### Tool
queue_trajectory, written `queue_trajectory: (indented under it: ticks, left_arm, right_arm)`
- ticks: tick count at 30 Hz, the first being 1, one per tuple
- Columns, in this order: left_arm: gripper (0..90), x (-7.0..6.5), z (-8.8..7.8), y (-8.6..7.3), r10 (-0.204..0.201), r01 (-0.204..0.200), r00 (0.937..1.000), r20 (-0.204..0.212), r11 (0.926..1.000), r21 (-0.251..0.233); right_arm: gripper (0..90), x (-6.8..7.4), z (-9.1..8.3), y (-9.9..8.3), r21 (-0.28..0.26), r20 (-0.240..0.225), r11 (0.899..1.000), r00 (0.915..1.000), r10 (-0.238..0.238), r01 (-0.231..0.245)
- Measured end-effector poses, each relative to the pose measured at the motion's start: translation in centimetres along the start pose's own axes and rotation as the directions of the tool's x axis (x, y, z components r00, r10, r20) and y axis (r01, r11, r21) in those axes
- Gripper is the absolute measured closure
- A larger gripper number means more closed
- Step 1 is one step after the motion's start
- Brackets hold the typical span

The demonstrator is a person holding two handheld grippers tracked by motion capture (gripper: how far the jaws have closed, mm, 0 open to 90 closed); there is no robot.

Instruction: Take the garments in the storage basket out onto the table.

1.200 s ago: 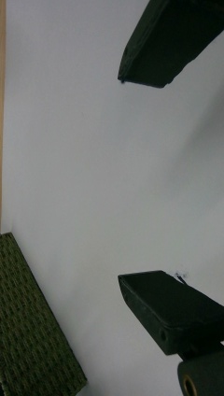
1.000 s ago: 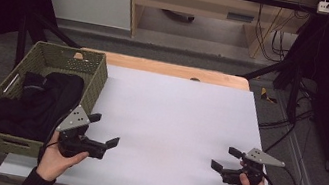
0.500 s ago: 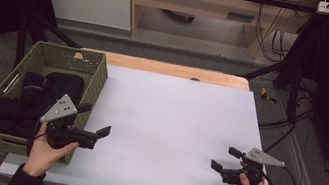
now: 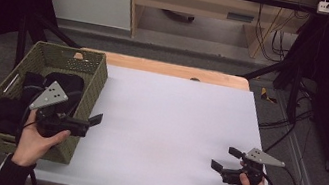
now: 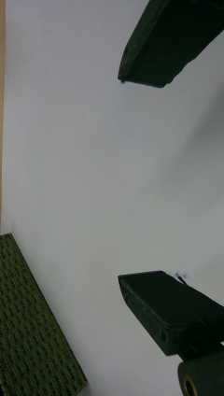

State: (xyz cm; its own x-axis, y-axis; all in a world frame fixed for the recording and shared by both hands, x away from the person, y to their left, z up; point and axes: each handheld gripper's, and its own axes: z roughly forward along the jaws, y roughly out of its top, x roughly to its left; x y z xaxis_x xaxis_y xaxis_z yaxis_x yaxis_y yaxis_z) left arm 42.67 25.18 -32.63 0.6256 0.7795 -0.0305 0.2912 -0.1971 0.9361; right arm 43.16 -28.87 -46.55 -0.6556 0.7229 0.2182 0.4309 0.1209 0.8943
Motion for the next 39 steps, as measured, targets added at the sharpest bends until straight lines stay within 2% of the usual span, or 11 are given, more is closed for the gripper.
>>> queue_trajectory:
  ticks: [12,19,21,27,34,39]
  left_arm:
    - [0.0,2.8,-1.5,1.3,0.010,-0.008,0.9979,-0.063,0.9995,0.030]
    - [0.0,5.0,-2.4,1.5,0.017,-0.011,0.9935,-0.113,0.9982,0.059]
    - [0.0,6.0,-2.8,1.4,0.016,-0.006,0.9901,-0.140,0.9972,0.074]
    - [0.0,7.5,-2.8,0.9,0.019,0.000,0.9871,-0.159,0.9931,0.118]
    - [0.0,8.9,-2.2,0.5,0.007,0.015,0.9849,-0.173,0.9921,0.124]
    - [0.0,10.2,-1.6,0.1,-0.003,0.031,0.9828,-0.184,0.9887,0.147]
  right_arm:
    - [4.1,0.0,0.0,0.0,-0.004,0.002,1.000,1.0000,-0.003,0.003]
    - [4.1,0.0,0.0,0.0,-0.004,0.002,1.000,1.0000,-0.004,0.004]
    - [4.1,0.0,0.0,0.0,-0.004,0.002,1.000,1.0000,-0.001,0.001]
    - [4.0,0.0,0.0,0.0,-0.002,0.005,1.000,1.0000,0.000,0.000]
    - [4.1,0.0,0.0,0.0,-0.003,0.009,1.000,0.9999,-0.005,0.005]
    - [4.2,0.0,0.0,0.0,0.000,0.009,1.000,1.0000,-0.004,0.004]
